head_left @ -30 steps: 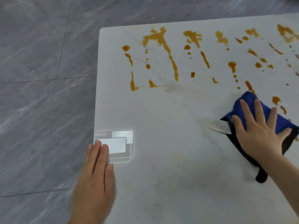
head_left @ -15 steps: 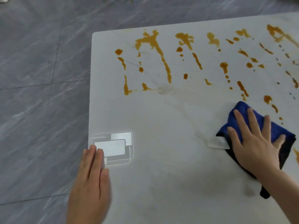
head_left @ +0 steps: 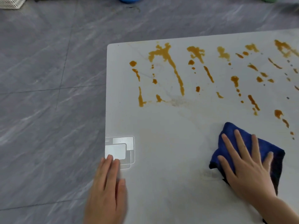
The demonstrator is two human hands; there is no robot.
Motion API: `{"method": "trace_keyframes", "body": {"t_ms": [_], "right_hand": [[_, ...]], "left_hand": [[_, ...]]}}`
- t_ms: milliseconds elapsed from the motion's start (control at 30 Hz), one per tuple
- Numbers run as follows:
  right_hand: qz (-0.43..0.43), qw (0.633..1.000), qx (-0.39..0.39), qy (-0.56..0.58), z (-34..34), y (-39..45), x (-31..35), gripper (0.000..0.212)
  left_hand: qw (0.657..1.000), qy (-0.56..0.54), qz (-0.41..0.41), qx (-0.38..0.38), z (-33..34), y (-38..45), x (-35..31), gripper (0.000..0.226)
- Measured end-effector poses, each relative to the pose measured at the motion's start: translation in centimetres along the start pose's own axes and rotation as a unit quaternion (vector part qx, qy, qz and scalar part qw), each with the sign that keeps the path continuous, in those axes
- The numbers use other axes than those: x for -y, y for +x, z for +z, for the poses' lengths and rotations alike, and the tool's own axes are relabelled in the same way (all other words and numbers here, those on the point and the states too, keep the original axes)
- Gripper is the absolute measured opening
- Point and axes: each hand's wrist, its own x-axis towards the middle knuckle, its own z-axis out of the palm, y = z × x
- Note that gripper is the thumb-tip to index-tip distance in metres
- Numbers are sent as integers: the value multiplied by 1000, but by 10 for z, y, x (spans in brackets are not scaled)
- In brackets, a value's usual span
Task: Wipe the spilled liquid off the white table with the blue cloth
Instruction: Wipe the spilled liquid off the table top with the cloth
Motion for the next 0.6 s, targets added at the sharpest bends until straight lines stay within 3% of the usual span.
{"method": "trace_keyframes", "body": {"t_ms": [167, 300, 500, 600], "right_hand": [[-34, 999, 2, -23, 1, 5, 15, 59], [-61, 998, -17, -28, -2, 9, 34, 70], [-82, 996, -28, -37, -15, 17, 75, 64], [-94, 994, -39, -44, -17, 27, 95, 63]], "left_hand": [[999, -27, -10, -27, -10, 28, 3, 68], [999, -25, -23, -33, -14, 84, 4, 55], [999, 10, -6, -42, -7, 171, 5, 50], [999, 0, -34, -34, -3, 204, 10, 51]]}}
